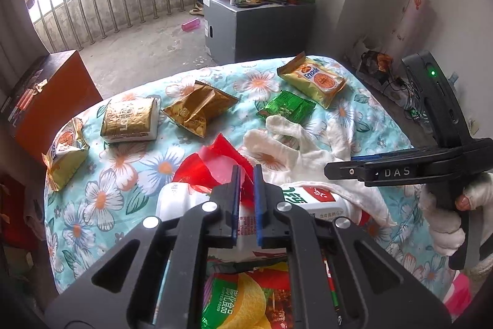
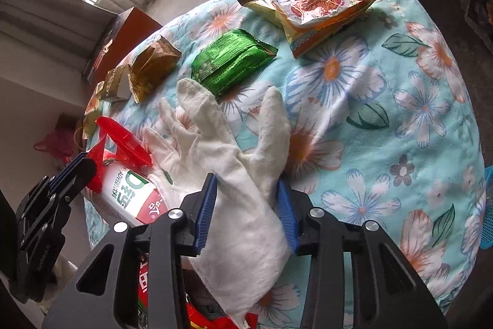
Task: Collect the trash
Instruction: 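Grasp the red-capped white bottle with the left gripper while the right gripper grasps the white glove, then carry the bottle and glove from the bed toward the blue wastebasket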
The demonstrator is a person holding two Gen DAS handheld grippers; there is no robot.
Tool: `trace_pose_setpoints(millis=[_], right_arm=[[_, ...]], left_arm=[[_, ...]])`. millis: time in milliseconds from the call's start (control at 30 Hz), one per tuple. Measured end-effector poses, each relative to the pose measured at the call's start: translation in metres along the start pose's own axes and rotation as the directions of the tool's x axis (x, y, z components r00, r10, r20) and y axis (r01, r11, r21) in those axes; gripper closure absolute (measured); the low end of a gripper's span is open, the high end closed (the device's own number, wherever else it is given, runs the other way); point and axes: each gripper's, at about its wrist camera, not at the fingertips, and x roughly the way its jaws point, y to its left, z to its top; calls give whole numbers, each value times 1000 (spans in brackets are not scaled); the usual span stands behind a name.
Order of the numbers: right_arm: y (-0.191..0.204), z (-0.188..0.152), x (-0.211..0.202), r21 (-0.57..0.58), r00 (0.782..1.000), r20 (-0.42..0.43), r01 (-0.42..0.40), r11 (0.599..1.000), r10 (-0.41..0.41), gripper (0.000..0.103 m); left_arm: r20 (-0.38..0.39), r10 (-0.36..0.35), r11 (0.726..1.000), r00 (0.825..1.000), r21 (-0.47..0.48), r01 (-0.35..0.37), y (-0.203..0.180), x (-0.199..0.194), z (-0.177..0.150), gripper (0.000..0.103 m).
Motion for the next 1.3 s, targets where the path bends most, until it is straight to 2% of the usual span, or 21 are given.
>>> trace_pose_setpoints(millis=[33, 100, 200, 533, 733, 1067, 1300], right_arm=[[3, 0, 3, -2, 1000, 3, 0, 1000, 0, 77], [5, -2, 0, -4, 1000, 11, -10, 1000, 10, 91], [9, -4, -9, -25, 999, 37, -21, 999, 22, 95], [17, -8, -71, -67, 982, 163, -82, 994, 92, 97], [14, -17, -110, -78, 967, 229, -101, 992, 116, 97], [11, -40, -152, -89, 945, 291, -130, 988, 150, 97], [-1, -66, -182, -89, 926, 321, -179, 980, 199, 97]], left_arm=[[4, -1, 1000, 1000, 1, 1, 0, -2, -1, 98], [13, -4, 1000, 1000, 0, 4, 1, -7, -2, 99], [26, -15, 1000, 1000, -18, 15, 4, -15, -5, 102], [111, -59, 995, 992, -76, 67, 14, -55, -10, 103], [167, -65, 994, 984, -78, 79, 11, -83, -10, 103], [222, -98, 990, 970, -76, 117, 2, -124, -13, 103], [241, -127, 989, 962, -41, 141, -18, -154, -21, 103]])
